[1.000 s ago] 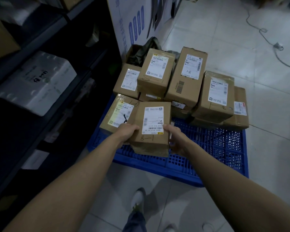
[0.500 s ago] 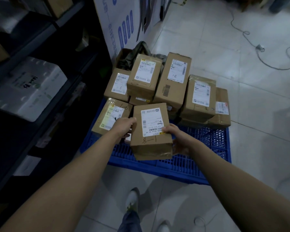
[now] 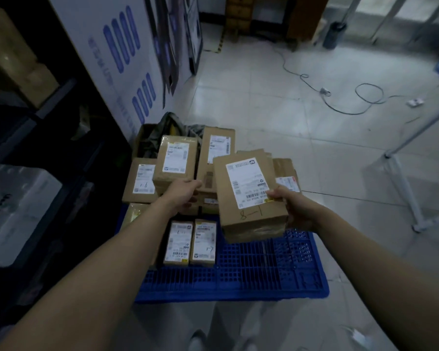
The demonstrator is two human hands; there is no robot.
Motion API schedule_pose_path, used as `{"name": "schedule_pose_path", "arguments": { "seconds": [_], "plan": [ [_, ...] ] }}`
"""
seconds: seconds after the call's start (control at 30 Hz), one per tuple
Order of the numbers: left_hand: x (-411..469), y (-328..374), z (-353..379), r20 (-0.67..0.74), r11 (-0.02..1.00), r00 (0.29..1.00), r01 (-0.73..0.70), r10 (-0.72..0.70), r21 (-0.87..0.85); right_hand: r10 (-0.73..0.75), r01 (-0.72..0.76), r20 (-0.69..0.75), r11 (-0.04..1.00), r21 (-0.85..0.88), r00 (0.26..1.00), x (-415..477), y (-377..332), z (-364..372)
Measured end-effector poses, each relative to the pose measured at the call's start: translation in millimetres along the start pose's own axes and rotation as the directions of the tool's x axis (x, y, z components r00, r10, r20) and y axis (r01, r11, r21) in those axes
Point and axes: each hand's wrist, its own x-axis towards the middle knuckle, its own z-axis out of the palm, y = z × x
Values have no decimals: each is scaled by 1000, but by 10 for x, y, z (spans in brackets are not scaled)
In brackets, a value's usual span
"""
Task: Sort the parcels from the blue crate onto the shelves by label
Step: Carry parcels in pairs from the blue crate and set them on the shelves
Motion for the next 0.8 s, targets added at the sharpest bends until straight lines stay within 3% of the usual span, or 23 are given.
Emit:
{"name": "schedule_pose_path", "arguments": {
  "seconds": [0.27, 0.43, 0.6, 0.8],
  "plan": [
    [373, 239, 271, -91, 990, 996, 13, 0, 142, -143, 173, -214, 976, 129, 966, 178, -334, -466],
    [707, 253, 472, -183, 992, 983, 51, -29, 119, -169, 219, -296, 965, 145, 940, 436, -487, -852],
    [939, 272, 673, -300, 988, 952, 93, -53, 121, -128, 167, -290, 979, 116, 949, 584, -576, -1170],
    [1189, 200, 750, -338, 904, 934, 241, -117, 353, -111, 141, -261, 985, 98, 959, 807, -584, -1326]
  ]
}}
